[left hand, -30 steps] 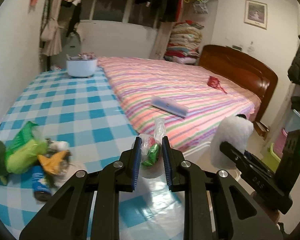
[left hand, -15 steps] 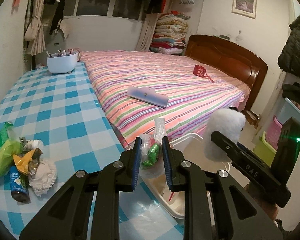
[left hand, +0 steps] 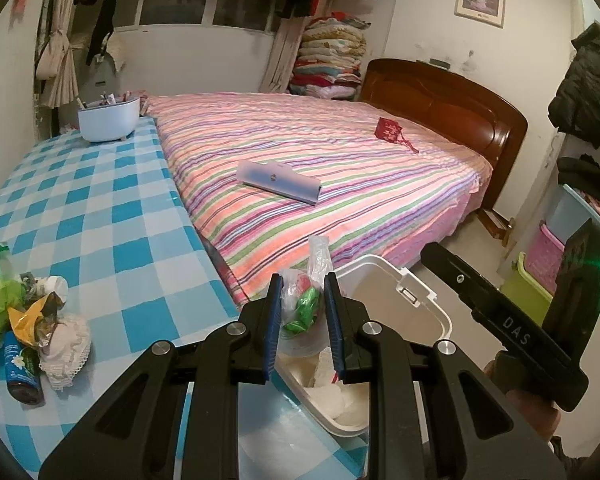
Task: Collect trash
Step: 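Release the plastic bag and plush toy into the white bin with both grippers, then move both tools back toward the green plush toy and wrappers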
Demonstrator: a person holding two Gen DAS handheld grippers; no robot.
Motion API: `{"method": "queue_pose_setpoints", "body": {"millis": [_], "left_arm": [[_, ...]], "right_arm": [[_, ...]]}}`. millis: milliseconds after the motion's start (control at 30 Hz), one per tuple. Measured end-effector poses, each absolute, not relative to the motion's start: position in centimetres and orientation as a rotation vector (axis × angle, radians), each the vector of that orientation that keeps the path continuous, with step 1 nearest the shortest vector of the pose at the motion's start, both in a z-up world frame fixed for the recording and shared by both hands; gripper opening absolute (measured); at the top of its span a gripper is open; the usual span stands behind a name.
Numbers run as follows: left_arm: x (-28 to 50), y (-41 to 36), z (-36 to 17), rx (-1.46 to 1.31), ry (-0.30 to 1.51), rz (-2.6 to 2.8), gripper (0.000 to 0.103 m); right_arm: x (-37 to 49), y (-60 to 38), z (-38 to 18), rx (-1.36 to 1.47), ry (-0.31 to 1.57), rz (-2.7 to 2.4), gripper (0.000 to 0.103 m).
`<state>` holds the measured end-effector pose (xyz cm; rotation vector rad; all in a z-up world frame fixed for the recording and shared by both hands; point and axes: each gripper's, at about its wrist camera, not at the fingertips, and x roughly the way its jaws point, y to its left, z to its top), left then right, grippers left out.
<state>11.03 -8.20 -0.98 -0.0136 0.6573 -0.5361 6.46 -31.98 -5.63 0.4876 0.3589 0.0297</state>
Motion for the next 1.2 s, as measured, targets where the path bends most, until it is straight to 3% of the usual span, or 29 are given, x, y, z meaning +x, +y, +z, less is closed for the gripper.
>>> {"method": "queue_pose_setpoints", "body": {"millis": [367, 433, 467, 500, 733, 1200], "left_arm": [[11.0, -9.9, -1.5, -0.006, 0.672, -0.58, 0.022], [10.7, -10.1, -1.2, 0.002, 0.651, -0.586, 0.043], [10.6, -10.1, -1.1, 0.007, 0.641, -0.579, 0.077], [10.4, -10.0, -0.9, 0.01, 0.626, -0.561, 0.093], [9.8, -7.2, 1.2, -0.033, 0.533, -0.47, 0.092], [11.9, -0.4, 1.1, -0.134, 0.577, -0.302, 0.093]], "right_arm": [[5.9, -32.7, -5.2, 0.517, 0.317, 0.003, 0.071], [5.9, -32.8, -5.2, 0.516, 0.316, 0.004, 0.071], [5.8, -32.8, -5.3, 0.516, 0.315, 0.004, 0.071], [5.8, -32.8, -5.3, 0.516, 0.314, 0.004, 0.071], [5.7, -32.6, -5.3, 0.516, 0.314, 0.015, 0.071], [7.1, -29.3, -5.0, 0.472, 0.352, 0.105, 0.071]]}}
